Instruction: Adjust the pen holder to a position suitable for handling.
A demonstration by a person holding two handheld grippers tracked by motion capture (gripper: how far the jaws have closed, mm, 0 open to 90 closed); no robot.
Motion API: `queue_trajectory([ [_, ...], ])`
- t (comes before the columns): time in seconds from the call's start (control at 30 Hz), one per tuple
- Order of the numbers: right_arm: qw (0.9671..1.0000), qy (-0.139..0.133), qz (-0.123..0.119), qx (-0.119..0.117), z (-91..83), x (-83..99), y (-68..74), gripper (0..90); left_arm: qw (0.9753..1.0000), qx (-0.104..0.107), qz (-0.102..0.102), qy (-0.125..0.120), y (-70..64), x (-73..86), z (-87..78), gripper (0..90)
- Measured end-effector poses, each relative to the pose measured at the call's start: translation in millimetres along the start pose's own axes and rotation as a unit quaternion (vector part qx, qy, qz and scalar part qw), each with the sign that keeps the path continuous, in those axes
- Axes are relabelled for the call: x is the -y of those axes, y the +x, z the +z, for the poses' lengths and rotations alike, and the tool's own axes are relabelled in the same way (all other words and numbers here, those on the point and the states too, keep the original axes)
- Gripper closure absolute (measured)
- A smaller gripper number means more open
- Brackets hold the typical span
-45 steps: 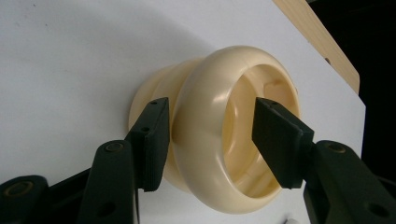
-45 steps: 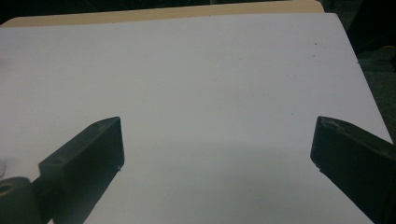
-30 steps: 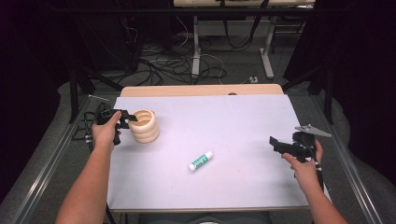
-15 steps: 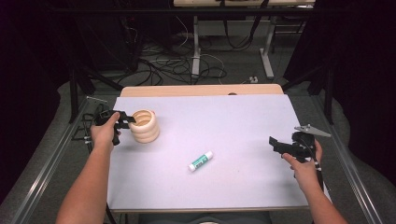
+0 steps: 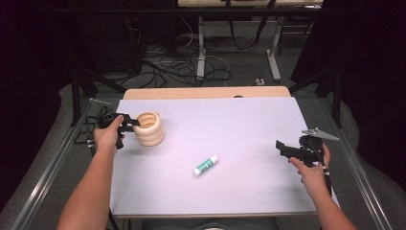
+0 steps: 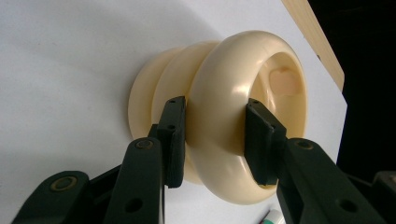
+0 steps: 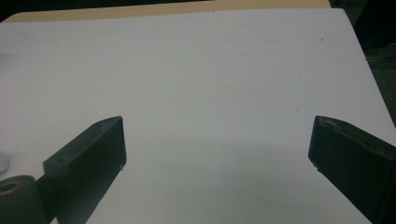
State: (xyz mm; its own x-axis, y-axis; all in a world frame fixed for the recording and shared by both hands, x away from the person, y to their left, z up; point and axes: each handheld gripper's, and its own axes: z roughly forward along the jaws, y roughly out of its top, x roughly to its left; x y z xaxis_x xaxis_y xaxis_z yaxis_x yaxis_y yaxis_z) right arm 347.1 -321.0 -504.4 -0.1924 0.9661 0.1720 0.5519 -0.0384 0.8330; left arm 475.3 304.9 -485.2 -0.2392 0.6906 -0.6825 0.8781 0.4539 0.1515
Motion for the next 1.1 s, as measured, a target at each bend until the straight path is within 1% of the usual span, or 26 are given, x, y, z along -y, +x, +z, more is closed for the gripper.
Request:
queue_trajectory([
  [0.03, 1.0000, 0.000, -0.001, 0.000, 0.1, 0.0, 0.0, 4.0, 1.0000, 0.001, -0.002, 0.001, -1.4, 0.4, 0.3, 63.6],
  [0.07, 1.0000, 0.000, -0.001, 0.000, 0.1, 0.0, 0.3, 4.0, 1.0000, 0.002, 0.007, 0.006, -3.0, 0.9, -0.1, 63.6],
  [0.13, 1.0000, -0.002, -0.007, 0.000, 0.2, -0.1, -0.3, 4.0, 1.0000, 0.005, 0.005, 0.004, -5.0, 1.9, 0.6, 63.6],
  [0.2, 1.0000, -0.002, -0.007, 0.001, 0.4, 0.0, -0.3, 4.0, 0.9999, 0.006, 0.015, 0.005, -8.4, 3.4, 1.9, 63.6],
  [0.23, 1.0000, -0.001, -0.007, 0.000, 0.3, 0.0, -0.4, 4.0, 0.9998, 0.006, 0.016, 0.006, -11.1, 4.3, 2.6, 63.6],
  [0.27, 0.9999, -0.008, -0.005, 0.004, 1.3, 0.3, 0.3, 4.0, 0.9994, 0.006, 0.032, 0.013, -15.5, 5.8, 4.1, 63.6],
  [0.3, 1.0000, -0.001, -0.005, -0.001, 0.1, -0.1, 0.0, 4.0, 0.9991, 0.007, 0.036, 0.021, -18.3, 6.2, 4.2, 63.6],
  [0.33, 1.0000, -0.002, -0.007, 0.000, 0.1, -0.1, -0.2, 4.0, 0.9991, 0.007, 0.036, 0.021, -18.3, 6.2, 4.2, 63.6],
  [0.37, 1.0000, -0.004, -0.003, 0.002, 0.3, 0.0, 0.5, 4.0, 0.9990, 0.008, 0.039, 0.018, -21.2, 7.5, 5.9, 63.6],
  [0.4, 1.0000, -0.004, -0.003, 0.002, 0.3, 0.0, 0.5, 4.0, 0.9986, 0.009, 0.046, 0.023, -23.8, 8.2, 6.5, 63.6],
  [0.47, 1.0000, -0.002, -0.006, 0.000, 0.0, -0.1, -0.3, 4.0, 0.9984, 0.012, 0.050, 0.026, -30.5, 10.5, 9.1, 63.6],
  [0.5, 1.0000, -0.002, -0.005, 0.000, 0.0, 0.0, 0.0, 4.0, 0.9979, 0.012, 0.057, 0.027, -33.2, 11.7, 10.5, 63.6],
  [0.53, 1.0000, -0.002, -0.006, -0.001, 0.1, 0.0, -0.3, 4.0, 0.9977, 0.013, 0.059, 0.030, -36.7, 13.0, 11.8, 63.6],
  [0.57, 1.0000, -0.002, -0.004, -0.001, 0.0, 0.0, 0.1, 3.9, 0.9971, 0.016, 0.065, 0.037, -39.7, 14.0, 12.7, 63.6],
  [0.6, 1.0000, -0.002, -0.006, -0.001, 0.0, -0.1, -0.3, 4.0, 0.9966, 0.021, 0.071, 0.038, -45.5, 17.4, 16.5, 63.6],
  [0.63, 1.0000, -0.002, -0.006, -0.001, 0.0, -0.1, -0.4, 4.0, 0.9961, 0.024, 0.075, 0.041, -48.1, 18.8, 18.1, 63.6],
  [0.67, 1.0000, -0.001, 0.001, -0.001, -0.2, 0.0, 0.5, 4.0, 0.9961, 0.024, 0.075, 0.041, -48.1, 18.8, 18.1, 63.6],
  [0.73, 1.0000, -0.001, 0.000, -0.001, -0.2, 0.0, 0.3, 4.0, 0.9948, 0.027, 0.084, 0.051, -55.4, 23.2, 23.4, 63.6],
  [0.77, 1.0000, -0.001, 0.000, -0.001, -0.3, -0.1, 0.4, 4.0, 0.9948, 0.027, 0.084, 0.051, -55.4, 23.2, 23.4, 63.6],
  [0.8, 1.0000, -0.001, -0.001, -0.001, -0.2, -0.1, 0.4, 4.0, 0.9946, 0.027, 0.085, 0.053, -58.3, 24.7, 25.4, 63.6],
  [0.83, 1.0000, -0.003, -0.006, -0.001, 0.0, -0.2, -0.5, 4.0, 0.9940, 0.024, 0.091, 0.056, -61.4, 26.2, 27.0, 63.6],
  [0.87, 1.0000, -0.002, -0.004, -0.001, -0.1, -0.1, -0.1, 4.0, 0.9936, 0.023, 0.094, 0.058, -64.6, 27.8, 28.6, 63.5],
  [1.0, 1.0000, -0.001, -0.003, -0.001, -0.1, -0.1, 0.2, 4.0, 0.9917, 0.032, 0.106, 0.066, -78.1, 34.5, 35.4, 63.6],
  [1.03, 1.0000, -0.001, 0.000, -0.002, -0.2, -0.1, 0.5, 4.0, 0.9906, 0.032, 0.112, 0.072, -85.3, 38.1, 39.2, 63.6],
  [1.07, 1.0000, -0.001, -0.001, -0.002, -0.2, -0.1, 0.4, 4.0, 0.9906, 0.032, 0.112, 0.072, -85.3, 38.1, 39.2, 63.5],
  [1.1, 1.0000, -0.001, -0.001, -0.002, -0.2, 0.0, 0.4, 4.0, 0.9895, 0.033, 0.117, 0.079, -92.5, 42.2, 43.6, 63.6],
])
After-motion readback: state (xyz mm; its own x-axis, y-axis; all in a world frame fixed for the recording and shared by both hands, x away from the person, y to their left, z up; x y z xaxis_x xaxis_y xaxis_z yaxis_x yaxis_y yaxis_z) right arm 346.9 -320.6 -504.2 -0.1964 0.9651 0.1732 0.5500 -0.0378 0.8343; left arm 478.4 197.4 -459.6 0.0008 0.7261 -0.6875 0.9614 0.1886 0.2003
